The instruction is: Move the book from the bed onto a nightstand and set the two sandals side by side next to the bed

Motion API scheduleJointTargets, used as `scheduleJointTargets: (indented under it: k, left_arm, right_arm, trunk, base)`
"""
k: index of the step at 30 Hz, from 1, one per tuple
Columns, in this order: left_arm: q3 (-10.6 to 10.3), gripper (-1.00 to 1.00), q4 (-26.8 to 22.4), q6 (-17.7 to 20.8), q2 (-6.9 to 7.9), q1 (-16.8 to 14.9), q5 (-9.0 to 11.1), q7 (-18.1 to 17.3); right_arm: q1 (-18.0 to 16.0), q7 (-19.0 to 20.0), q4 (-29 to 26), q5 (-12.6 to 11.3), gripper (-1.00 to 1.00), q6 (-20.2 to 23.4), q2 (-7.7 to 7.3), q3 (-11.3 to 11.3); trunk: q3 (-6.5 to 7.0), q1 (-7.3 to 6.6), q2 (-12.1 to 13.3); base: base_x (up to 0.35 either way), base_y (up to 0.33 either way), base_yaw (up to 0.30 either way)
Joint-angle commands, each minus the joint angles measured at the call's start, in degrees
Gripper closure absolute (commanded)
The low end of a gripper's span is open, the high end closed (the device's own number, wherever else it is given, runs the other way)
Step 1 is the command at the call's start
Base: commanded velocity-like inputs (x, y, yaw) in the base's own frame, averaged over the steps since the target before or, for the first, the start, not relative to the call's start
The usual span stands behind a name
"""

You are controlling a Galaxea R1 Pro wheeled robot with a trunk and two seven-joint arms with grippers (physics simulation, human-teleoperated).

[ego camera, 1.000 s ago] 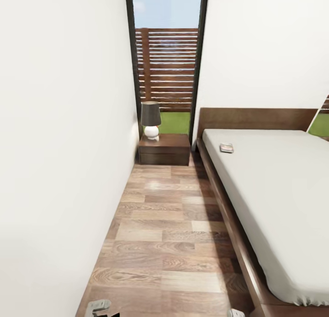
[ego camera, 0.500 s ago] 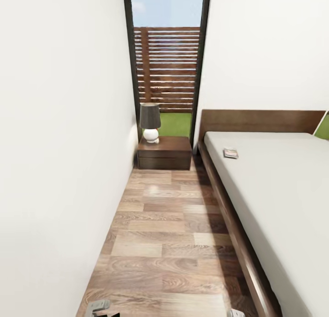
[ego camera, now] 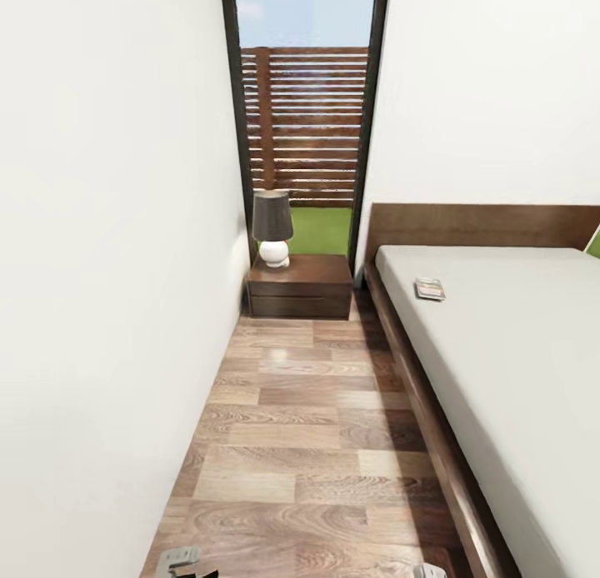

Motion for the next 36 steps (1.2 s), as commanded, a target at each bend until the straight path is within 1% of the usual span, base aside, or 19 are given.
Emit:
scheduleJointTargets:
  k: [1,36]
  left_arm:
    - [0.4,-1.0,0.1,-0.3,0.02,0.0,-0.6,-0.1]
    - [0.4,-1.0,0.1,-0.3,0.01,0.0,-0.6,-0.1]
  right_arm:
    - [-0.1,0.2,0.3,-0.5,-1.0,-0.3,-0.02,0.2]
    - [-0.1,0.2,0.3,-0.5,-1.0,-0.3,-0.02,0.2]
  trunk:
    - [-0.05,0.03,0.0]
    - [-0.05,0.03,0.0]
  base:
    - [0.328,0.0,0.0]
    - [0.328,0.0,0.0]
